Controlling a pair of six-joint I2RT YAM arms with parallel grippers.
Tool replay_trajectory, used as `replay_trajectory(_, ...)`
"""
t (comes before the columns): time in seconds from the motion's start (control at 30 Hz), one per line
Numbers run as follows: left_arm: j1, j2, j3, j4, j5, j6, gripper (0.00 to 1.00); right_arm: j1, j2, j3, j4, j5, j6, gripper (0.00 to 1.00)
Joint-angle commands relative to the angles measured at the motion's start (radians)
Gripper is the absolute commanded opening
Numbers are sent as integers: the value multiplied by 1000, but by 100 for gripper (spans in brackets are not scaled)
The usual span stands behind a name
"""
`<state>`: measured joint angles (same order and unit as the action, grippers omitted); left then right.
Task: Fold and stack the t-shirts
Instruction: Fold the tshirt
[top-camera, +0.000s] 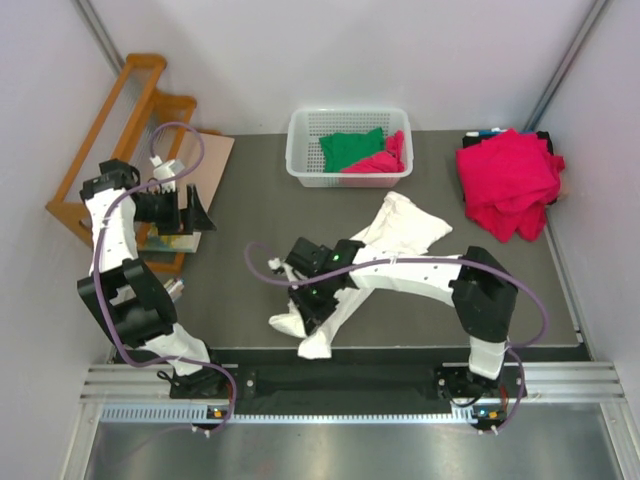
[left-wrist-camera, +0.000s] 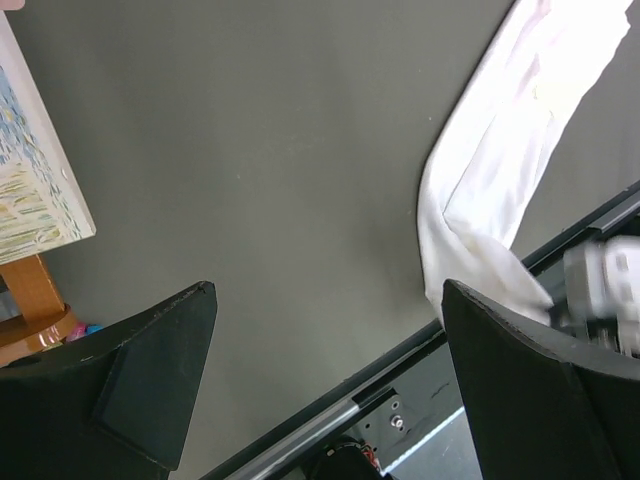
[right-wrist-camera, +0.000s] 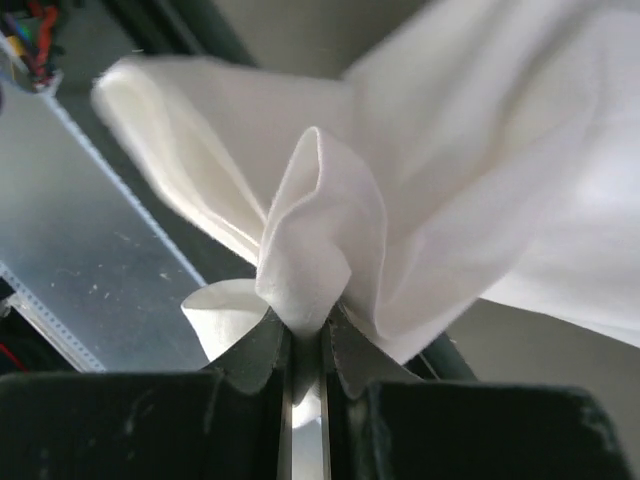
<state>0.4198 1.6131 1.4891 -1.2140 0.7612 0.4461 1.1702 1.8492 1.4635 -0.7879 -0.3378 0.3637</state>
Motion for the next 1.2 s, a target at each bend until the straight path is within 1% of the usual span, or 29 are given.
replay_trajectory(0.0,-21,2,36,-5,7,8,99,-122,-81,-91,153,-95,17,4)
replay_trajectory(0.2,-50,5,28,-4,-5,2,98,-217,-56,-104,223,-148,-29,3)
replay_trajectory(0.4,-72,-5,-1,16,-23,-7,99,-299,-48,-123,277,-152,-42,2)
replay_trajectory(0.63,-105,-7,-36,36,-36,-21,99,-366,-136,-153,300,-133,-32,0)
replay_trajectory(0.77,-148,-22,-47,36,-43,-32,98,-464,-177,-207,332,-133,-25,0)
replay_trajectory(0.93,-209,-48,-62,37,-65,-37,98,-549,-208,-281,395,-138,-9,0)
replay_trajectory(1.1,-272,-62,-62,16,-76,-35,99,-596,-170,-331,430,-122,-14,0)
replay_trajectory(1.17,-323,-65,-62,5,-79,-33,98,-613,-133,-344,446,-95,-19,0)
